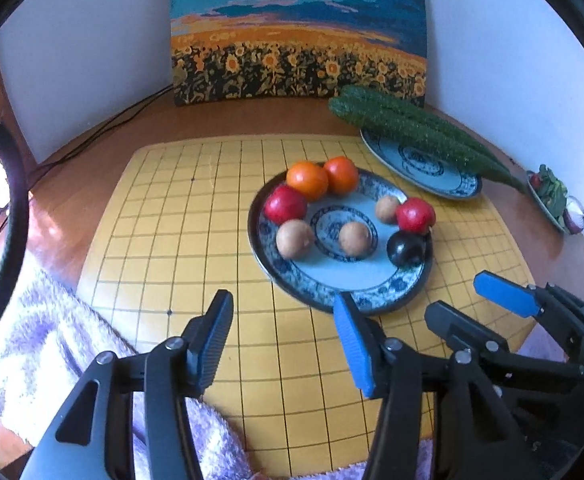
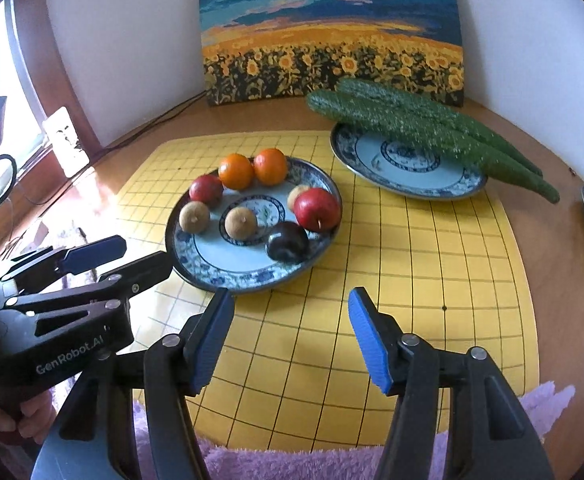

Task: Organize fruits

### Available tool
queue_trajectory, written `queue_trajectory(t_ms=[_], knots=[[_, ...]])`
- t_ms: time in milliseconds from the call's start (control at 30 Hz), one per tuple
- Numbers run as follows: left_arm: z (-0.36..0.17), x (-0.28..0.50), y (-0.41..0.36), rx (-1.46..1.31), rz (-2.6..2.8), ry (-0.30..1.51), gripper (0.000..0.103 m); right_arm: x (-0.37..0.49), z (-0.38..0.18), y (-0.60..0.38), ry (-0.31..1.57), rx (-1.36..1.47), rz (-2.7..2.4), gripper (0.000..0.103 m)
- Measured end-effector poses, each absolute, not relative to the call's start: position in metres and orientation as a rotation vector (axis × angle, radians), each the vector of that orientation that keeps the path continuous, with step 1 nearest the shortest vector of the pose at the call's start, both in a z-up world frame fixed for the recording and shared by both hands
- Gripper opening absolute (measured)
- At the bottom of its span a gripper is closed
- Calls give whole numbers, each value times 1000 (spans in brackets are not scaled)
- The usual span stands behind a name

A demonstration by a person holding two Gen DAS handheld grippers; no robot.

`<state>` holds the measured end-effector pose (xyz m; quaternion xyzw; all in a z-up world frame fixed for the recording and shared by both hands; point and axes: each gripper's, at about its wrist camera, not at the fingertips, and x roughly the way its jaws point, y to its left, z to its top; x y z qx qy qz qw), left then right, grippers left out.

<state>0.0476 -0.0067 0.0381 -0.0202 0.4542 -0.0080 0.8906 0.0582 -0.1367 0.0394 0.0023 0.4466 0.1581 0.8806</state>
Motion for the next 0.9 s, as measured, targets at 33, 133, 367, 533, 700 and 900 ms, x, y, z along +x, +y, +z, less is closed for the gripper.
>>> queue_trajectory(t_ms=[33, 133, 367, 533, 700, 900], knots=[[36, 47, -8, -42, -17, 947, 55, 58, 38, -137, 936, 5, 324, 61], [31, 47, -10, -38, -8, 963, 55, 59, 34, -138, 949, -2, 303, 61], [27, 47, -11, -33, 7, 966, 58, 62, 26, -139, 974, 0, 285, 61], [26, 46, -10, -34, 22, 968, 59, 62, 21, -137, 989, 1, 276, 61], [25, 44, -10, -30, 34, 969, 58, 62, 21, -136, 988, -1, 267, 61], [23, 45, -9, -31, 41, 978, 58, 61, 22, -134, 980, -5, 256, 61]])
